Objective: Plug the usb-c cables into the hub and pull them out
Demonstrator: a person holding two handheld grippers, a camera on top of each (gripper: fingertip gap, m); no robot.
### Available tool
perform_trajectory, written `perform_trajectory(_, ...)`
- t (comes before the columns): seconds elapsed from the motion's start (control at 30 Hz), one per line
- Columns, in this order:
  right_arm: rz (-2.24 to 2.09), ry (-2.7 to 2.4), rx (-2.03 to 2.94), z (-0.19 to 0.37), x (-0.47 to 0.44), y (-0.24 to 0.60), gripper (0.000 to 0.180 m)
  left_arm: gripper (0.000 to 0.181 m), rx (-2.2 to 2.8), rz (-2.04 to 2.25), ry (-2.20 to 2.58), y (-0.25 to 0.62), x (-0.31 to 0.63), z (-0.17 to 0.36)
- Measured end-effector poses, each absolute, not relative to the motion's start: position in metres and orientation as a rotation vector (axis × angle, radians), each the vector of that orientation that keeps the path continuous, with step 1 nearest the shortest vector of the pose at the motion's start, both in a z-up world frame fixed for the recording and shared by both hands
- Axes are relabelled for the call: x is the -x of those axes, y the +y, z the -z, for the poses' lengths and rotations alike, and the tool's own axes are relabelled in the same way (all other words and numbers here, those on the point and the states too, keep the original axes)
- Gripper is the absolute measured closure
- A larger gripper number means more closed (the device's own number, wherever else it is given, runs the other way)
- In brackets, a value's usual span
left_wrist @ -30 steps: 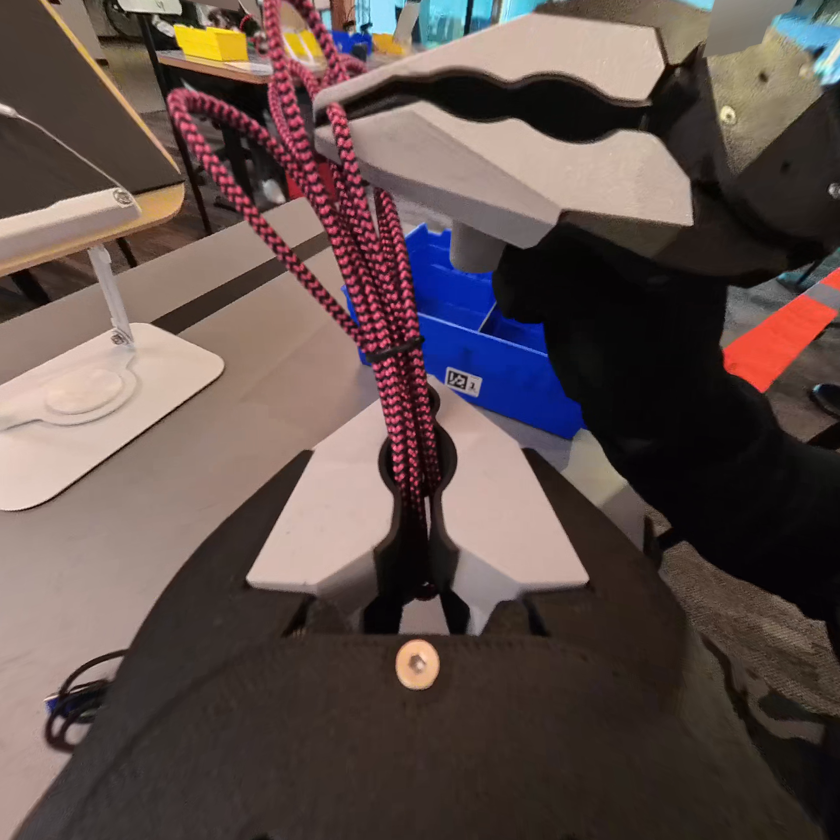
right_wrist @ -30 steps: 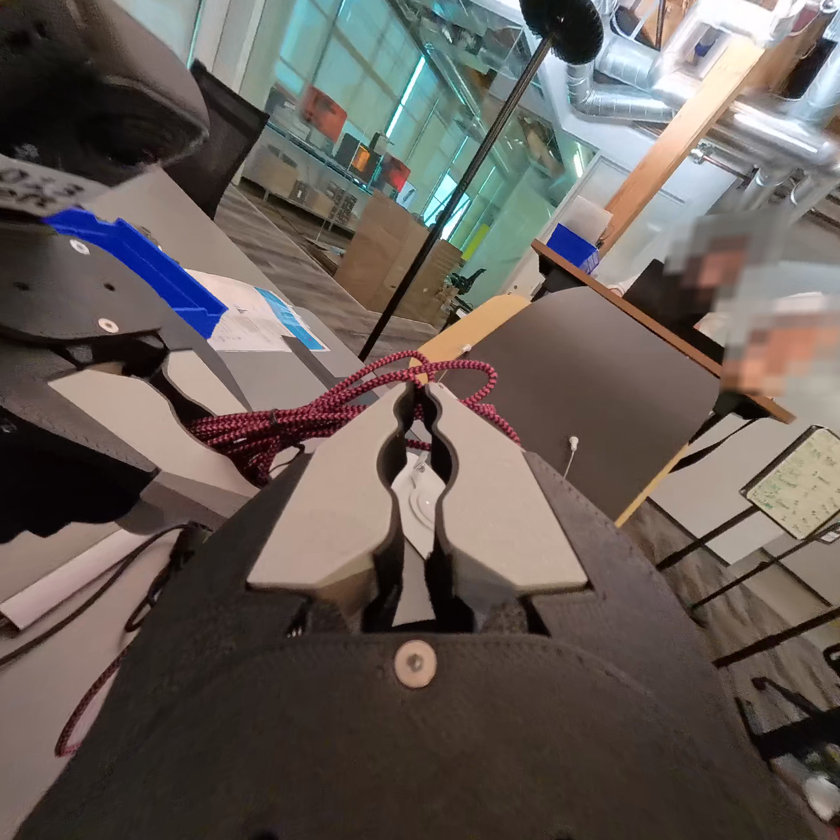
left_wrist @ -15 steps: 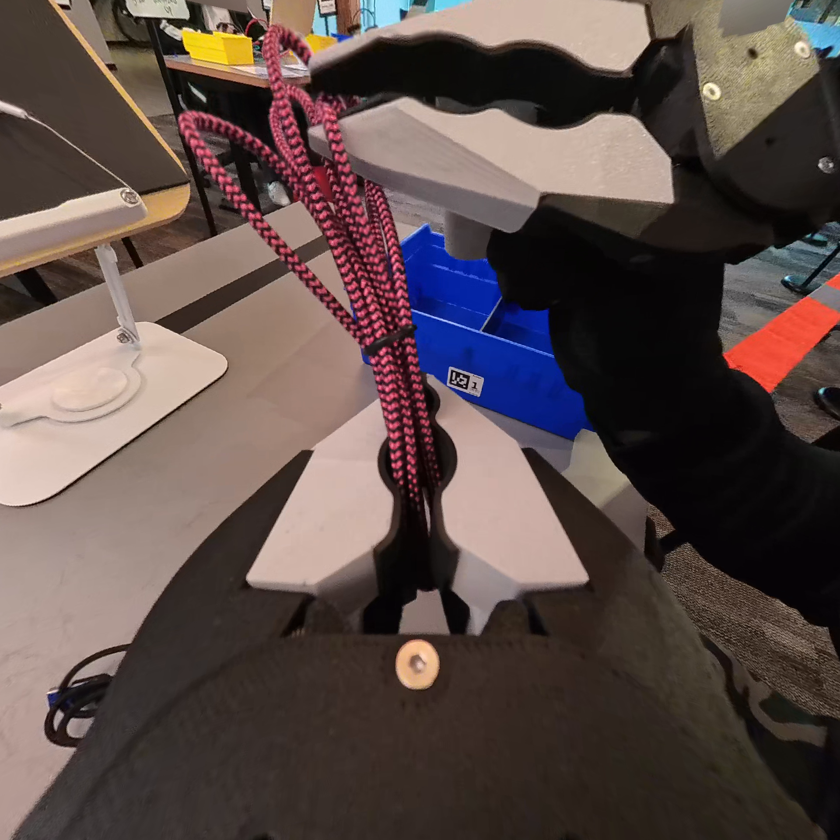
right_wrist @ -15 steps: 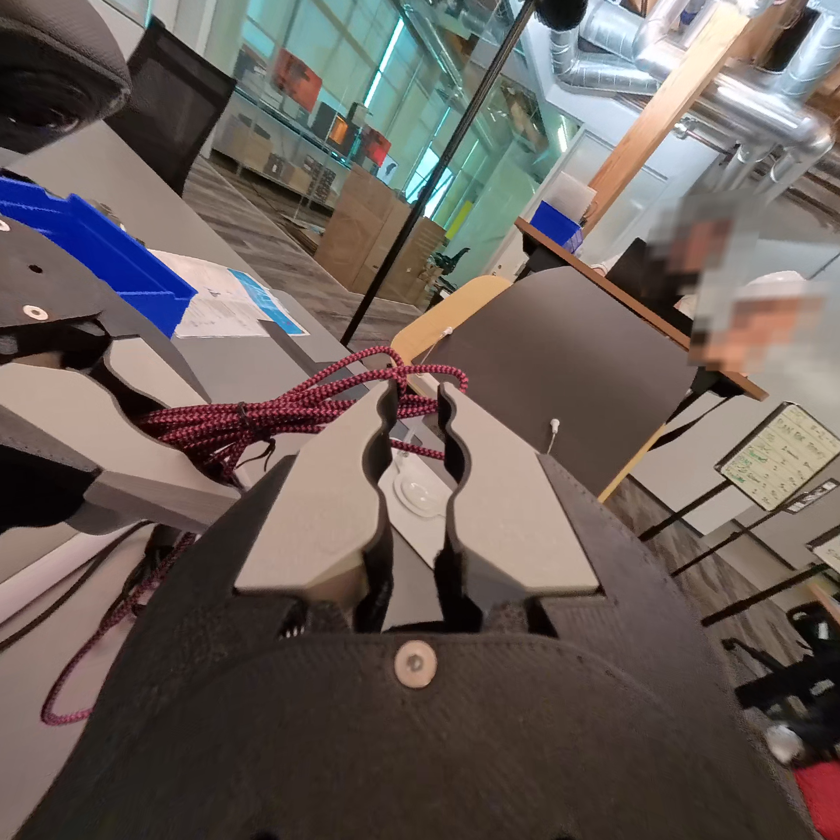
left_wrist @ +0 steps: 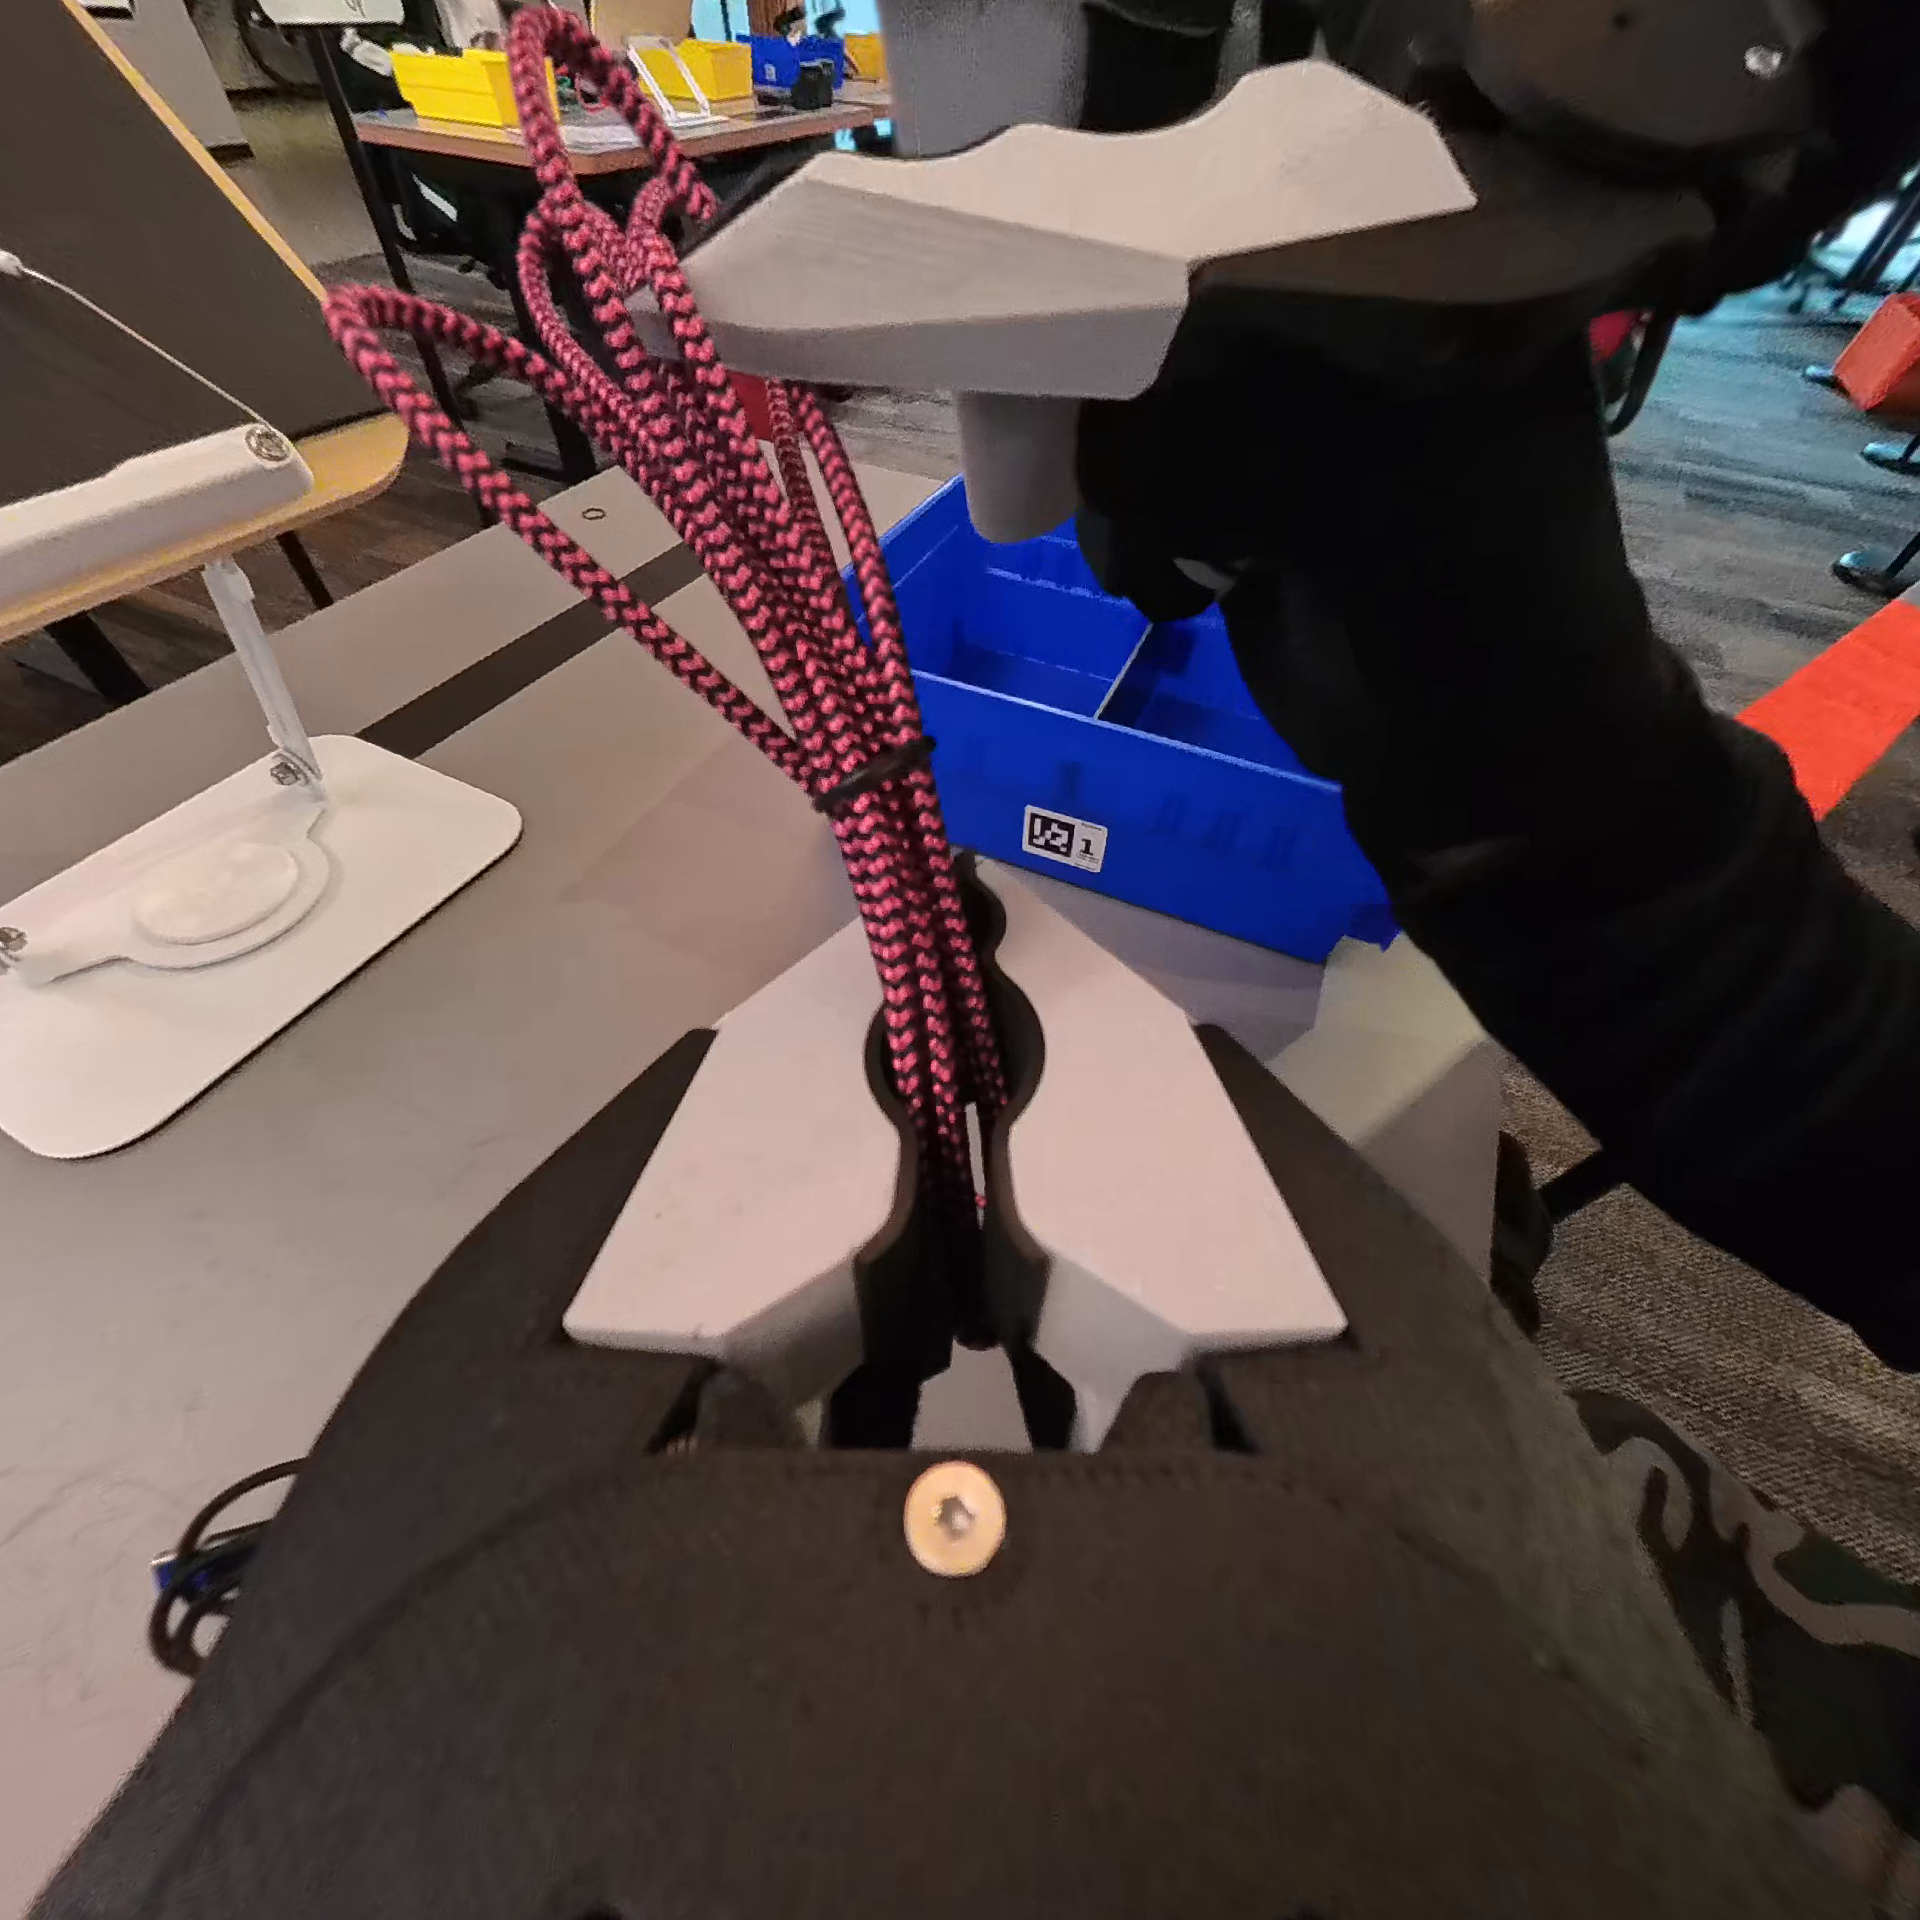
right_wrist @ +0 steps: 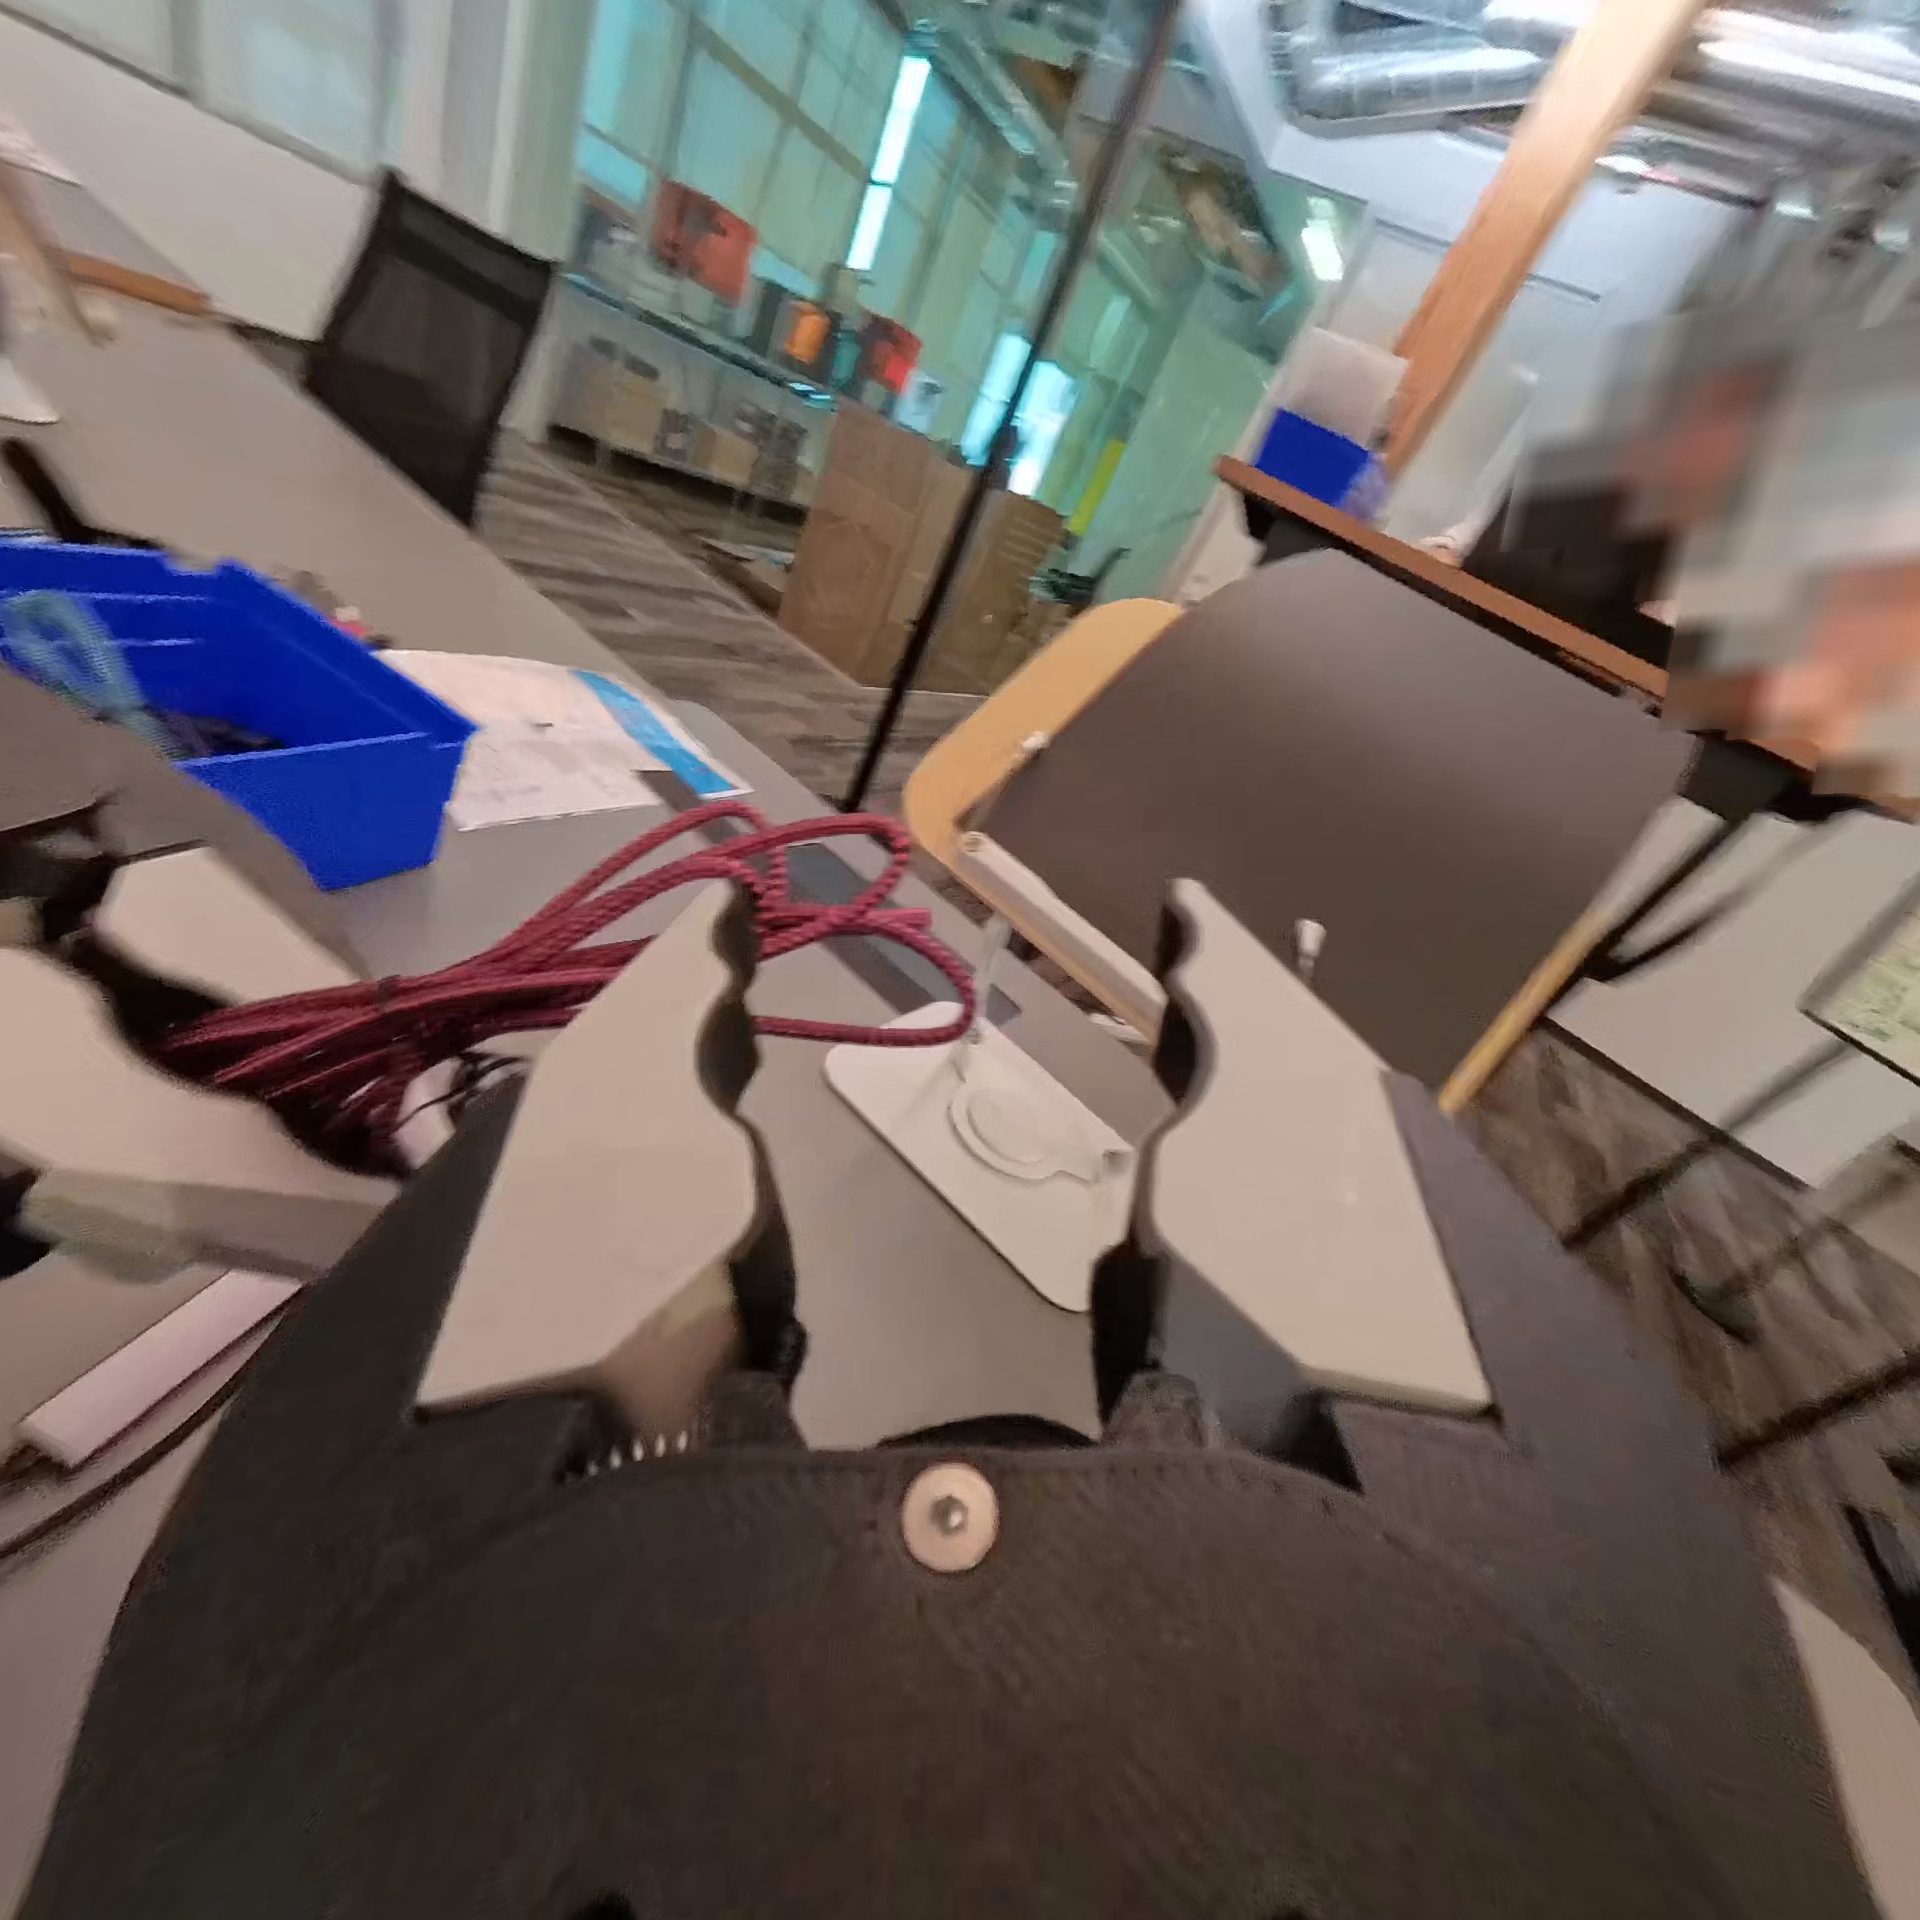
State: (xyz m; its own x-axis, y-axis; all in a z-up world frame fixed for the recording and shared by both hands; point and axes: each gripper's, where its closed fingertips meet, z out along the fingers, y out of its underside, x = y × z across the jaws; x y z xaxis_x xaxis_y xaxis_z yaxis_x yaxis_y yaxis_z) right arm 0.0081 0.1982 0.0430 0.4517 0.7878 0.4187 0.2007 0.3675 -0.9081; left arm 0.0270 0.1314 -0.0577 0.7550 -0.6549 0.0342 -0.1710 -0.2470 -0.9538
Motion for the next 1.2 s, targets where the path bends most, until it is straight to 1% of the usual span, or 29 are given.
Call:
perform_trajectory(0.03,-0.514,-1.130,1.145,-0.040,-0.004,0.191,0.121,0.181,1.794,0.501,0.658,0.131,-0.027,0.058)
perform_trajectory(0.07,-0.528,-1.169,1.134,-0.037,-0.002,0.187,0.133,0.181,1.792,0.490,0.666,0.131,-0.028,0.058)
perform_trajectory(0.1,-0.552,-1.201,1.121,-0.034,0.001,0.180,0.151,0.181,1.790,0.485,0.665,0.132,-0.027,0.057)
perform_trajectory(0.23,-0.599,-1.179,1.126,-0.034,0.002,0.178,0.158,0.181,1.775,0.457,0.666,0.131,-0.025,0.053)
perform_trajectory(0.3,-0.614,-1.185,1.127,-0.032,0.002,0.177,0.166,0.181,1.775,0.449,0.664,0.131,-0.025,0.053)
perform_trajectory(0.37,-0.583,-1.189,1.118,-0.032,0.003,0.175,0.170,0.181,1.773,0.464,0.659,0.131,-0.026,0.055)
perform_trajectory(0.47,-0.619,-1.185,1.122,-0.033,0.002,0.175,0.171,0.181,1.772,0.463,0.656,0.131,-0.026,0.054)
perform_trajectory(0.53,-0.645,-1.188,1.140,-0.033,0.002,0.177,0.167,0.181,1.780,0.460,0.665,0.131,-0.026,0.056)
perform_trajectory(0.6,-0.640,-1.163,1.166,-0.036,-0.002,0.184,0.141,0.181,1.787,0.462,0.668,0.130,-0.026,0.060)
perform_trajectory(0.63,-0.644,-1.182,1.167,-0.036,-0.001,0.184,0.143,0.181,1.784,0.473,0.662,0.130,-0.027,0.059)
perform_trajectory(0.67,-0.669,-1.222,1.157,-0.033,0.002,0.178,0.162,0.181,1.779,0.477,0.656,0.130,-0.027,0.058)
perform_trajectory(0.8,-0.715,-1.191,1.168,-0.032,0.005,0.174,0.170,0.181,1.775,0.482,0.636,0.131,-0.023,0.057)
perform_trajectory(0.87,-0.745,-1.166,1.189,-0.030,0.005,0.177,0.171,0.181,1.783,0.458,0.638,0.132,-0.021,0.057)
perform_trajectory(0.93,-0.827,-1.124,1.222,-0.033,0.004,0.180,0.167,0.181,1.776,0.474,0.632,0.132,-0.023,0.054)
perform_trajectory(0.97,-0.769,-1.090,1.240,-0.033,0.002,0.188,0.149,0.181,1.787,0.469,0.638,0.132,-0.024,0.056)
perform_trajectory(1.0,-0.679,-1.101,1.234,-0.033,0.000,0.193,0.143,0.181,1.798,0.457,0.643,0.133,-0.024,0.058)
perform_trajectory(1.07,-0.498,-1.179,1.129,-0.035,0.003,0.184,0.155,0.181,1.802,0.508,0.636,0.131,-0.028,0.060)
perform_trajectory(1.13,-0.293,-1.218,1.073,-0.034,0.006,0.182,0.161,0.181,1.805,0.522,0.626,0.132,-0.030,0.061)
perform_trajectory(1.2,-0.250,-1.212,1.053,-0.036,0.008,0.182,0.162,0.181,1.799,0.537,0.610,0.132,-0.030,0.059)
